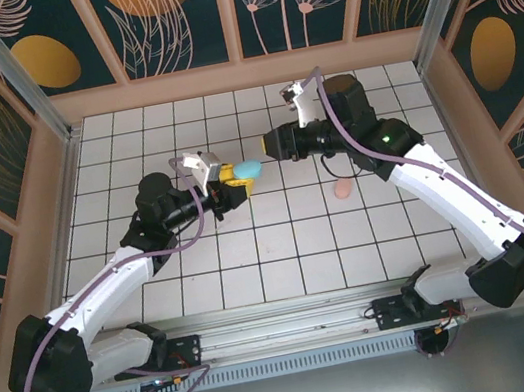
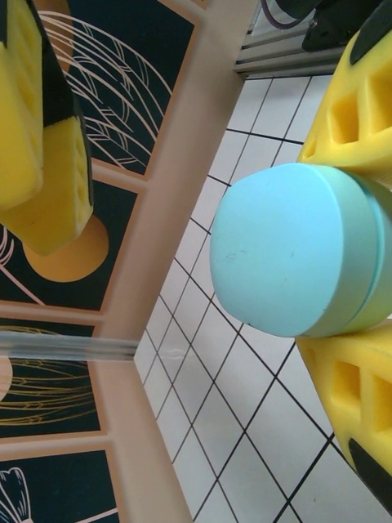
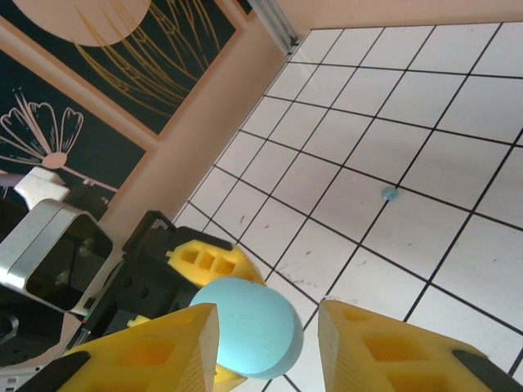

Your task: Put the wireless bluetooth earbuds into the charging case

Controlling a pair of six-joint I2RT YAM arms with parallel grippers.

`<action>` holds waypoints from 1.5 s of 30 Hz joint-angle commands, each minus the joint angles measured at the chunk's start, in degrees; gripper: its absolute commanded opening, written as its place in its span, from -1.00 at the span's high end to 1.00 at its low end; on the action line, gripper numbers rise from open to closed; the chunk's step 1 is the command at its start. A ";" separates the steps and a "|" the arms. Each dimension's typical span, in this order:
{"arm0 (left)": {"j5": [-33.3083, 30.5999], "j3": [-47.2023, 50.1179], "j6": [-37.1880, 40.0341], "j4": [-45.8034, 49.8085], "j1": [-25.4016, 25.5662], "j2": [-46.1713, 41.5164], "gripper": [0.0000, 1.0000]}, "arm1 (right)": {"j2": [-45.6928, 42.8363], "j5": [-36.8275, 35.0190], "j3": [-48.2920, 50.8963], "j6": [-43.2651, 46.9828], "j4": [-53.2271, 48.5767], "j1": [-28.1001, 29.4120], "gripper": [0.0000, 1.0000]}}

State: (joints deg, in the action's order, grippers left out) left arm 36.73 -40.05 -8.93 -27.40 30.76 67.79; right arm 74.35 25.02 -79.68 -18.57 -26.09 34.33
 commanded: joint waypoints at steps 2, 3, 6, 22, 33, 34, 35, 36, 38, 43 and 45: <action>-1.61 0.70 -0.24 1.15 0.24 -2.05 1.00 | -0.33 0.19 2.12 -1.59 2.68 -2.65 0.25; -2.31 0.92 0.00 1.98 0.22 -2.59 1.00 | 0.67 -0.94 2.25 -1.81 2.87 -2.63 0.26; -4.40 1.37 0.82 4.26 0.25 -4.81 1.00 | 4.96 -4.30 2.25 -2.50 4.60 -4.26 0.25; -14.31 2.04 5.54 20.43 0.24 -17.98 1.00 | 55.04 -20.47 -35.05 -14.52 0.30 6.09 0.28; -13.91 3.53 5.54 22.34 0.21 -22.85 1.00 | 77.44 -17.47 -62.34 -5.87 -1.71 9.36 0.39; -13.97 3.74 5.47 22.22 0.18 -23.09 1.00 | 77.60 -17.61 -61.78 -5.80 -1.69 9.29 0.39; -13.95 4.07 5.46 22.08 0.24 -23.27 1.00 | 77.54 -17.87 -60.99 -5.62 -1.60 9.27 0.40; -13.90 4.41 5.36 21.83 0.25 -23.48 1.00 | 77.48 -18.06 -60.11 -5.15 -1.51 9.32 0.40; -13.90 4.82 5.24 21.38 0.21 -23.67 1.00 | 77.44 -17.74 -59.12 -3.89 -1.45 9.40 0.39; -13.70 5.16 5.13 20.64 0.22 -23.41 1.00 | 77.44 -18.16 -58.30 -0.27 -3.60 10.10 0.40; -13.72 5.21 5.07 20.47 0.22 -23.40 1.00 | 77.36 -19.69 -58.24 1.42 -5.18 10.52 0.39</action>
State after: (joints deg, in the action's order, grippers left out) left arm 23.07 -35.20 -4.08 -5.50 30.76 44.88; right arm 151.68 6.85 -138.54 -20.97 -28.12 43.99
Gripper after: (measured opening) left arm 0.355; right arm 0.303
